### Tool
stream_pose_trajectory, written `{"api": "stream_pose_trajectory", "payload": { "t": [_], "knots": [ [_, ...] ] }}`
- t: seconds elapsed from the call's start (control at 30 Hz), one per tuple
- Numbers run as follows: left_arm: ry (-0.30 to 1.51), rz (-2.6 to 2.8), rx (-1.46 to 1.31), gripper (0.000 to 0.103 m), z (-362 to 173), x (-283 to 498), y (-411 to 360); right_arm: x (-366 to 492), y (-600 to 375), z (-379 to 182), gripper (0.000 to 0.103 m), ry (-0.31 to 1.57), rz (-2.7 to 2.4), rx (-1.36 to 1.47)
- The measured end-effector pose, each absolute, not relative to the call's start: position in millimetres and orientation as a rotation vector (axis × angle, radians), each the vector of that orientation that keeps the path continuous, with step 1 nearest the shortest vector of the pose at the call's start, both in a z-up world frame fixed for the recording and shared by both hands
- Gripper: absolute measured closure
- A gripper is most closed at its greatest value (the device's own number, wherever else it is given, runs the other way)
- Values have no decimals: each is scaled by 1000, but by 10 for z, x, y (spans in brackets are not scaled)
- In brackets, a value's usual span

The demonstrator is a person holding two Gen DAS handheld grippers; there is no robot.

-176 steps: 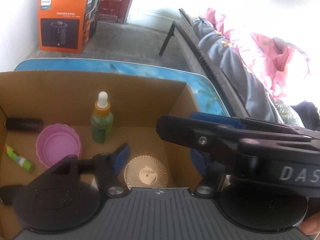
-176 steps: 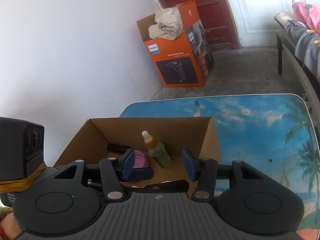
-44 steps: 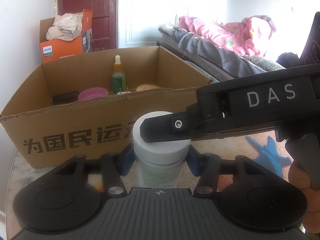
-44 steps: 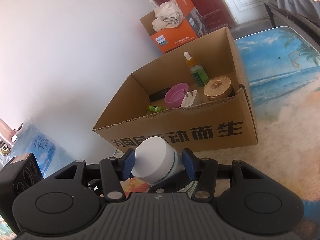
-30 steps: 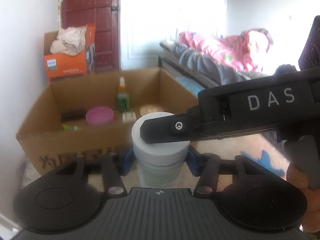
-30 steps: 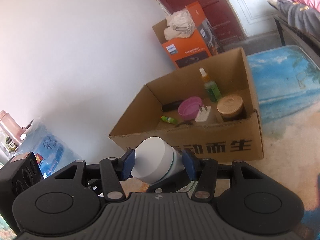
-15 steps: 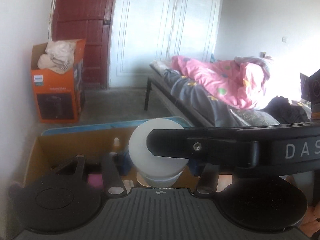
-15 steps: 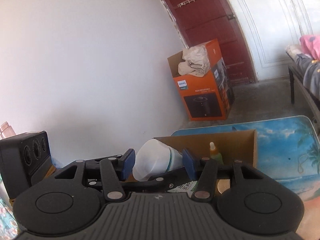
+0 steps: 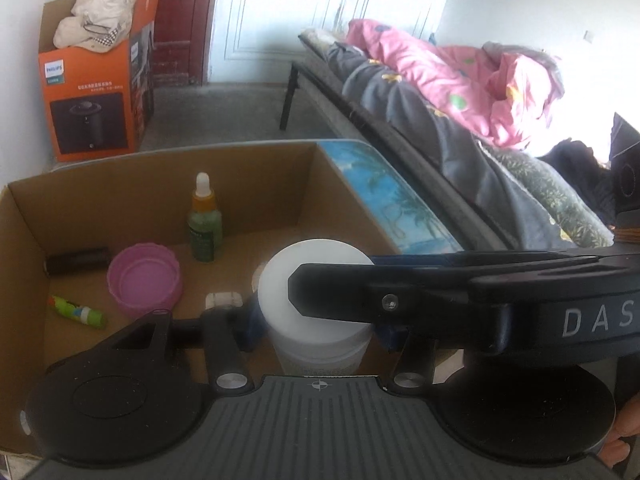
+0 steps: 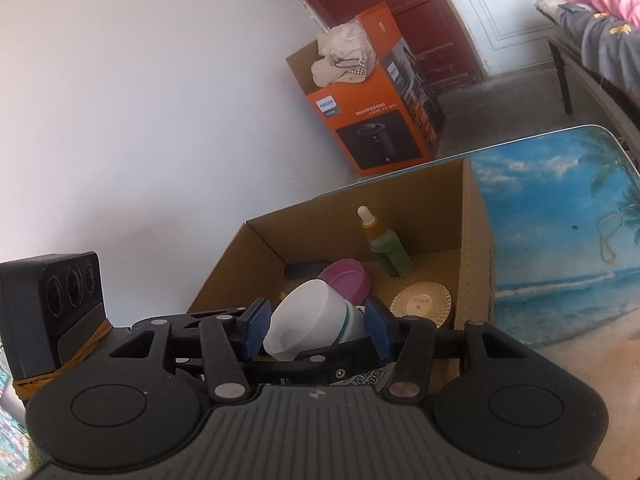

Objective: Organize rigid objects
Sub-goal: 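Carry the pill bottle into the box and open the right gripper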

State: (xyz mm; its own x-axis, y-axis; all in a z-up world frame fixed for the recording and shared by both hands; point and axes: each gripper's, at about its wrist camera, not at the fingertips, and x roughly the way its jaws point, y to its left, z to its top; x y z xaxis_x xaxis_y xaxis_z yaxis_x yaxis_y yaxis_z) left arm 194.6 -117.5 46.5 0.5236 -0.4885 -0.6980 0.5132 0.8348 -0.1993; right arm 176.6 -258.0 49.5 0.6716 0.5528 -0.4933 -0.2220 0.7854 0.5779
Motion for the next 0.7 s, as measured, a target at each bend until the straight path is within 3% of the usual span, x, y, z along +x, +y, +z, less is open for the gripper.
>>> {"api": "stream_pose_trajectory", "payload": {
  "t": [0.37, 0.63, 0.7],
  "knots": [
    [855, -593, 71, 45, 382, 2004, -1375, 1803, -2708, 455, 41, 681, 402, 466],
    [676, -584, 87, 8, 566, 1737, -1287, 1567, -2870, 594, 31, 597, 373, 500],
    [632, -573, 78, 6, 644, 1652, -1226, 1473, -2909, 660, 28, 569, 357, 509]
  ]
}}
